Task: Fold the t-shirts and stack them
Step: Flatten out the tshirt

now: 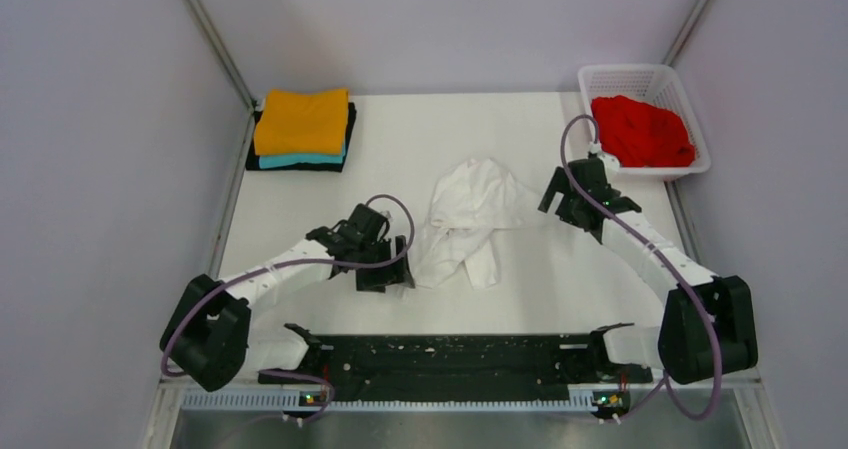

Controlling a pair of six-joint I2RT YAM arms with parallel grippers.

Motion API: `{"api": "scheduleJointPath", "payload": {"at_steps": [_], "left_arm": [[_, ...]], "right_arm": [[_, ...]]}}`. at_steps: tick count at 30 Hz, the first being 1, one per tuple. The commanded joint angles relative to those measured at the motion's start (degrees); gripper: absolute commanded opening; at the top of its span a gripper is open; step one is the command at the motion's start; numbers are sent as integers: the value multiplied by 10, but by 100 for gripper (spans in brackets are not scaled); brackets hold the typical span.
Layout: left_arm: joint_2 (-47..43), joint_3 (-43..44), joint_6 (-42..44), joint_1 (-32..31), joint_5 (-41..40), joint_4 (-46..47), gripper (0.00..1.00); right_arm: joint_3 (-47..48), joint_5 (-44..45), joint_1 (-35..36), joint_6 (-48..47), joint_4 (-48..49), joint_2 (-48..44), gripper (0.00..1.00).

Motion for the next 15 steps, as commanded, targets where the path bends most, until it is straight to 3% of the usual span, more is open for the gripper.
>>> {"api": "scheduleJointPath", "payload": {"at_steps": [1, 5, 11, 14, 15], "left_arm": [[35, 29, -28, -27, -56, 11, 76], [71, 38, -39, -45, -85, 14, 65], [124, 66, -51, -88, -125, 8, 41], [147, 76, -66, -91, -158, 4, 7], [153, 83, -70, -91, -170, -4, 0]], "right_arm": [[-6, 5, -13, 20, 18, -36, 99], [-23, 5, -14, 14, 32, -50, 99], [-38, 4, -19, 17, 49, -45, 99], [-43, -6, -21, 20, 68, -33, 98], [-44, -7, -22, 20, 73, -28, 98]]}}
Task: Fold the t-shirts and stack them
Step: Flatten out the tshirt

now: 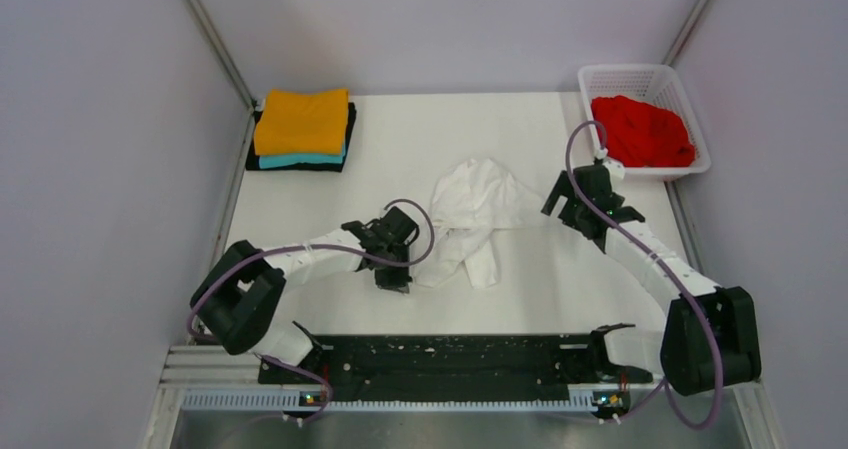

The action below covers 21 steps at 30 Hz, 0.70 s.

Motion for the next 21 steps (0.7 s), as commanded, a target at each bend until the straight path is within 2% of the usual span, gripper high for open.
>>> {"api": "scheduleJointPath", "payload": {"at_steps": [1, 7, 14, 21], "left_arm": [[27, 33, -19, -4, -72, -12, 0], [-5, 56, -37, -2, -138, -66, 0], [-71, 69, -26, 22, -145, -81, 0], [-108, 84, -24, 44, -144, -82, 0]], "right_arm": [[-2, -8, -7, 8, 43, 16, 98], [23, 7, -13, 3, 48, 86, 87], [74, 12, -12, -17, 58, 191, 76], [83, 11, -12, -34, 75, 242, 71]]}}
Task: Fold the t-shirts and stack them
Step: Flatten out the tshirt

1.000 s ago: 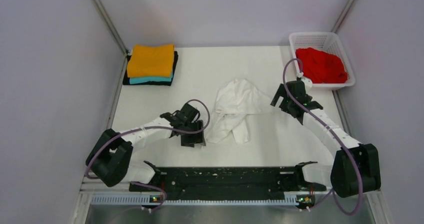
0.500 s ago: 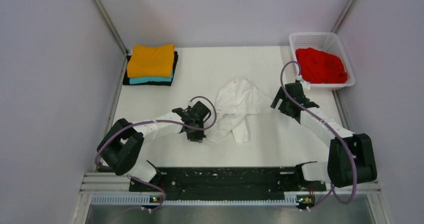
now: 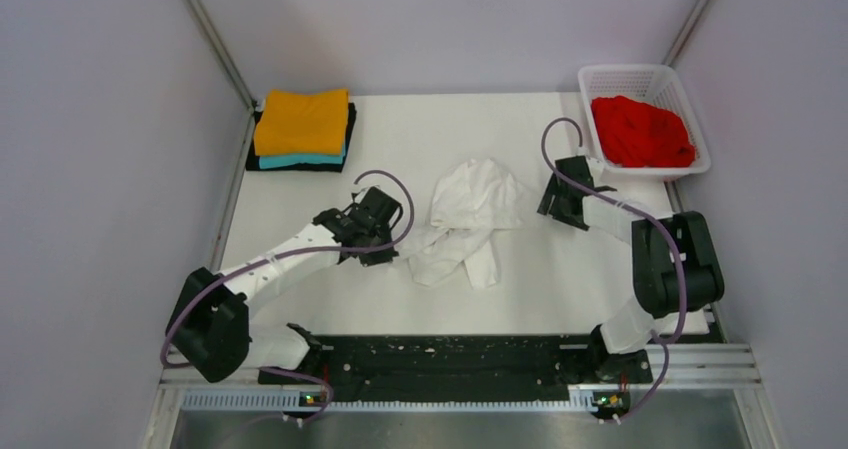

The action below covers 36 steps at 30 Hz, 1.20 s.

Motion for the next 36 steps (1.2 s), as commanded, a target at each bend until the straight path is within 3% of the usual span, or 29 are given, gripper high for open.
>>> {"api": "scheduleJointPath", "payload": {"at_steps": [1, 6, 9, 13, 18, 28, 36], "left_arm": [[-30, 23, 1, 11, -15, -4, 0], [-38, 29, 0, 29, -14, 0, 0], [-44, 32, 2, 44, -11, 4, 0], [-58, 37, 8, 75, -6, 20, 0], [-77, 91, 43, 113, -25, 50, 0], [-134, 299, 194, 143, -111, 132, 0], [-171, 472, 299, 143, -71, 157, 0]], "right_arm": [[17, 3, -3, -13, 23, 27, 69], [20, -21, -3, -17, 25, 48, 56], [21, -37, 1, -21, 20, 49, 35], [29, -30, 8, -27, 20, 30, 1], [68, -16, 9, -51, 33, -48, 0], [224, -13, 8, -122, 67, -231, 0], [398, -66, 8, -174, 59, -313, 0]]}}
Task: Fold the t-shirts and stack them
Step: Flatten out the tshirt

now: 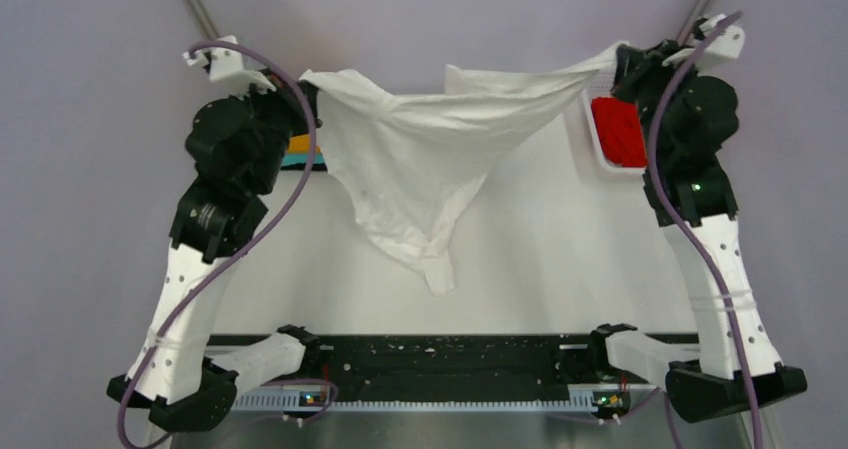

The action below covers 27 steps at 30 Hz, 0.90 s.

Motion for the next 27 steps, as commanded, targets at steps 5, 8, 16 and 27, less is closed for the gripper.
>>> {"api": "scheduleJointPath", "payload": {"at_steps": [5, 8, 16, 27], "left_arm": [[-73, 140, 114, 4, 40, 55, 0], [-90, 183, 129, 4, 79, 53, 0], [-103, 263, 182, 4, 93, 57, 0], [-33, 289, 191, 4, 94, 43, 0]], "right_arm": [[181, -37, 4, -71, -21, -62, 0], [247, -82, 3, -76, -53, -63, 0], [301, -171, 3, -36, -93, -112, 0], [224, -112, 4, -27, -104, -152, 0]]}}
